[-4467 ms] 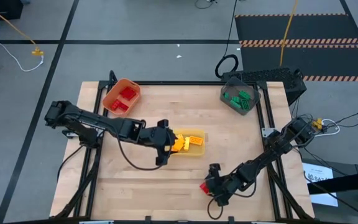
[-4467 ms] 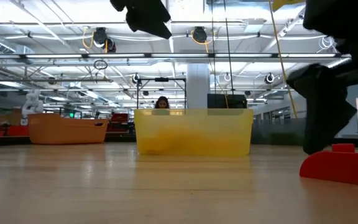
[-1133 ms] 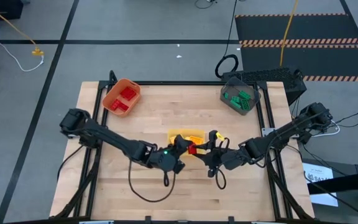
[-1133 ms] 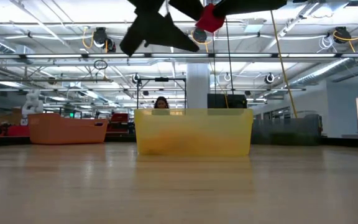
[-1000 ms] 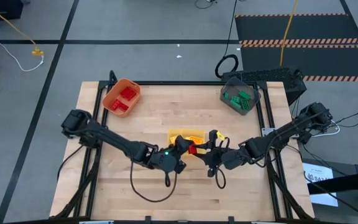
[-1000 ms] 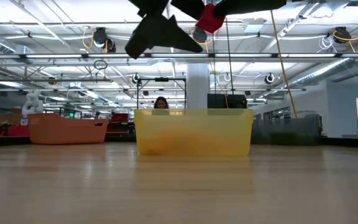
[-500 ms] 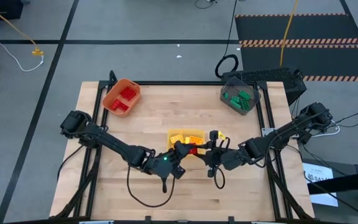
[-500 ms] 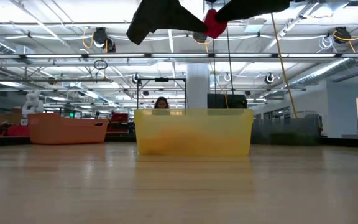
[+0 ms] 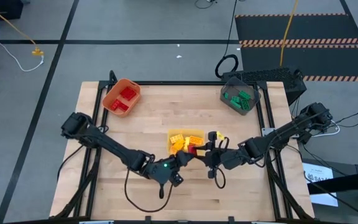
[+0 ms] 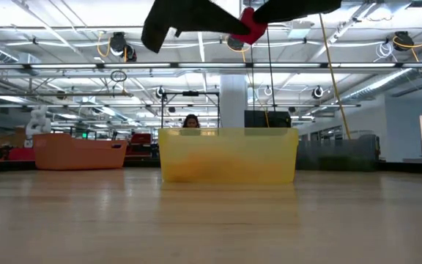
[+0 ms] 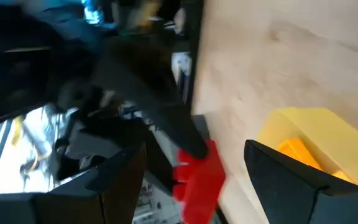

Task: Sort & place blocks by color
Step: Put the red 4-stud game piece into the orange bin

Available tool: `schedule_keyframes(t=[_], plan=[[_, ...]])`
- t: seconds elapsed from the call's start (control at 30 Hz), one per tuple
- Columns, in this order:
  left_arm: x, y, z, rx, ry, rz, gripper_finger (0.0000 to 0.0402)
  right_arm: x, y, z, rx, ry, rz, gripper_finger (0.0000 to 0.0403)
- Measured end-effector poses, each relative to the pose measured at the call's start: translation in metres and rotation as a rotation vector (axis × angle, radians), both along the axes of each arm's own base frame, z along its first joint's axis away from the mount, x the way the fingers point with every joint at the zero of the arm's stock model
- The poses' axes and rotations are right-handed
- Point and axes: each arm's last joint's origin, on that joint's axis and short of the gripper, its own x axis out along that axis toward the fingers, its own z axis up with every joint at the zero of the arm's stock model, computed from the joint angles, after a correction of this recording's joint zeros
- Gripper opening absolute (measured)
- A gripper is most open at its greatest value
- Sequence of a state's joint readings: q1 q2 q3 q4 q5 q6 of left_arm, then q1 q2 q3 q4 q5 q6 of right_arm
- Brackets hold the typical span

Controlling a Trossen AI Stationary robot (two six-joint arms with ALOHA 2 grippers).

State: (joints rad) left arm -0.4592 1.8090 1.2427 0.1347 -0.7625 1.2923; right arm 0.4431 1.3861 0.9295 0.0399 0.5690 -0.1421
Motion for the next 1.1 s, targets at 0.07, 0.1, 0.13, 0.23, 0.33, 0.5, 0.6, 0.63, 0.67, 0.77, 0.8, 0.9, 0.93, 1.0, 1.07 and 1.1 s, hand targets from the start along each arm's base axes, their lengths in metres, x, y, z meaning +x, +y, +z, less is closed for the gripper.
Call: schedule_keyframes(t=[0.07, 0.1, 0.13, 0.23, 0.33, 0.5, 0.6, 0.63, 0.67, 0.77, 0.8, 0.9, 0.93, 1.0, 1.07, 1.1], plan=[[-0.0004, -0.0011, -0.002, 0.027, 0.018, -0.013, 0.0273, 0.0005, -0.0001, -0.0002, 0.018, 0.005, 0.022, 0.0104], [-0.0001, -0.0007, -0.0021, 0.032, 0.02, -0.015, 0.0273, 0.0009, -0.0005, -0.0002, 0.036, 0.007, 0.032, 0.0104], [0.0012, 0.0, -0.0028, 0.032, 0.018, -0.013, 0.0273, 0.0014, -0.0011, -0.0004, 0.053, 0.009, 0.037, 0.0104], [0.0027, 0.0017, -0.0067, 0.044, 0.036, -0.014, 0.0273, 0.0023, -0.0026, -0.0006, 0.09, 0.013, 0.049, 0.0104], [0.0038, 0.0036, -0.0057, 0.039, 0.027, -0.008, 0.0273, 0.0025, -0.0018, -0.0005, 0.104, 0.016, 0.073, 0.0104], [0.0047, 0.0038, -0.0075, 0.038, 0.032, -0.007, 0.0273, 0.003, -0.0006, 0.0002, 0.13, 0.015, 0.113, 0.0104], [0.0052, 0.0048, -0.0073, 0.016, 0.02, 0.008, 0.0272, 0.0031, -0.0008, 0.0002, 0.13, 0.014, 0.112, 0.0104], [0.0052, 0.0048, -0.0072, 0.01, 0.018, 0.01, 0.0267, 0.0032, -0.0008, 0.0003, 0.133, 0.013, 0.112, 0.0104], [0.0052, 0.0046, -0.007, 0.007, 0.015, 0.011, 0.0257, 0.0032, -0.0007, 0.0004, 0.134, 0.011, 0.111, 0.0104], [0.004, 0.0024, -0.007, 0.008, 0.012, 0.015, 0.0196, 0.0035, -0.001, 0.0007, 0.139, 0.008, 0.111, 0.0104], [0.0037, 0.0023, -0.0075, 0.01, 0.017, 0.015, 0.0165, 0.0037, -0.0008, 0.0012, 0.143, 0.004, 0.114, 0.0104], [0.0035, 0.0027, -0.0091, 0.007, 0.027, 0.018, 0.0091, 0.0037, -0.0008, 0.0016, 0.149, 0.0, 0.109, 0.0104], [0.0032, 0.0027, -0.0095, 0.006, 0.03, 0.02, 0.0093, 0.0038, -0.0007, 0.0017, 0.149, -0.001, 0.111, 0.0104], [0.0032, 0.0029, -0.0097, 0.005, 0.032, 0.02, 0.0093, 0.0037, -0.0008, 0.0015, 0.149, 0.001, 0.111, 0.0104], [0.0035, 0.0038, -0.0098, 0.0, 0.031, 0.026, 0.0093, 0.0037, -0.0008, 0.0016, 0.149, 0.0, 0.111, 0.0104], [0.0035, 0.0039, -0.0098, -0.003, 0.029, 0.031, 0.0093, 0.0037, -0.0008, 0.0016, 0.149, 0.0, 0.111, 0.0104]])
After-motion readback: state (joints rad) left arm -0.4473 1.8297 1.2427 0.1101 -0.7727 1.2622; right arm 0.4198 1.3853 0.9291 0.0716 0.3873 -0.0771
